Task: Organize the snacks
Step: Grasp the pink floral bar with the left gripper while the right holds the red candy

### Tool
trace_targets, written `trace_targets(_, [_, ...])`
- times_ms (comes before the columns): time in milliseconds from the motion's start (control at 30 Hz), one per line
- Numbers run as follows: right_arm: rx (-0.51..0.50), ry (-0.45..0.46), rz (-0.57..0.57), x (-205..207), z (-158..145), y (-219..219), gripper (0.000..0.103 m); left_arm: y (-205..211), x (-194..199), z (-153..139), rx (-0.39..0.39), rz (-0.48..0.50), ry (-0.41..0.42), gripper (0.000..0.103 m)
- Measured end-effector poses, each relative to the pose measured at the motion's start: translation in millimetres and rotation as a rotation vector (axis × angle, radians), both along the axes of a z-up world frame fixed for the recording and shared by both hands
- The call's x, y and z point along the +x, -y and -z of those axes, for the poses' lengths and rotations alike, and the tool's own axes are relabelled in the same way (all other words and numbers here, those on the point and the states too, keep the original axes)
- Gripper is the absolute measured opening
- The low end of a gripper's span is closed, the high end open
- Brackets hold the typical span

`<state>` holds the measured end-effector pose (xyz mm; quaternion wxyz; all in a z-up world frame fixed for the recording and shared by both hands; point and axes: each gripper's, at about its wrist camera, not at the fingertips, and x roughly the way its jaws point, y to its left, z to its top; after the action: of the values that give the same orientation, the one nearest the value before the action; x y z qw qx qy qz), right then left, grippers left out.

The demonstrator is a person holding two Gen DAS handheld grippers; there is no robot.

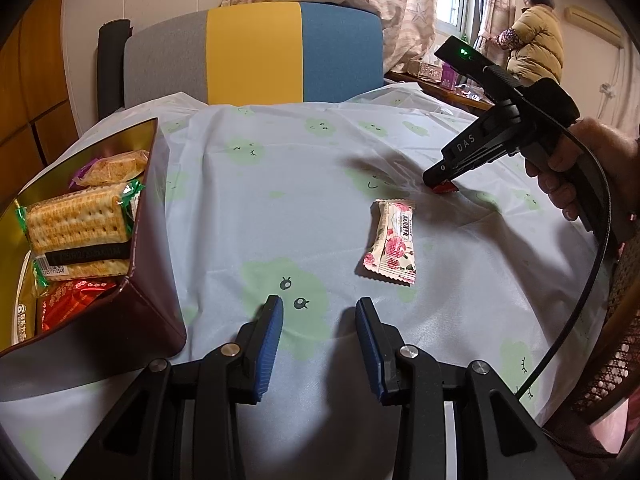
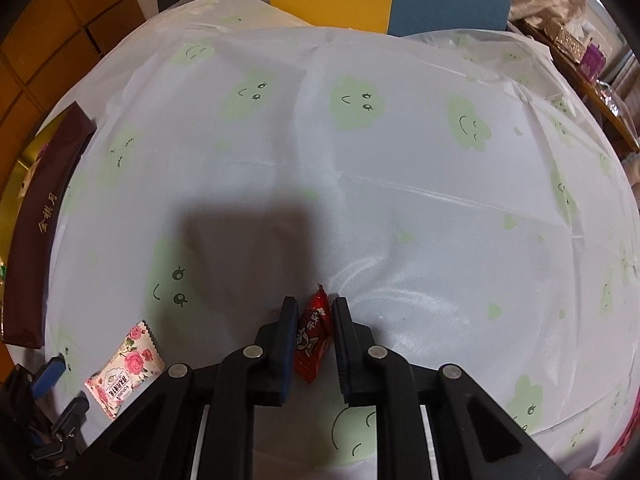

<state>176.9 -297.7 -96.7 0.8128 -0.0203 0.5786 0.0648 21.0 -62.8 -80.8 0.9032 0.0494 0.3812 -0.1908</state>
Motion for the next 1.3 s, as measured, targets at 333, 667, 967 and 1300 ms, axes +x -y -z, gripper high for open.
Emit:
trace_targets(333, [-0.045, 0.015, -0.035, -5, -2, -16, 0.017, 0, 0, 0, -0.002, 0.000, -0.002, 0.038])
trace_targets(667, [-0.064, 0.022, -0.049, -11, -11, -28, 0.018, 2, 2, -2, 0.015, 0.004, -0.011, 0.038])
trace_targets(967, [-0.086, 0.031, -0.066, -13, -12, -40, 0.017, 5, 4, -3, 0.035, 0.007, -0.026, 0.038])
trace_targets(1300, [-0.078, 0.027, -0.065, -12, -10, -41, 0.017, 3, 10, -8, 0.008, 0.012, -0.066, 0.039])
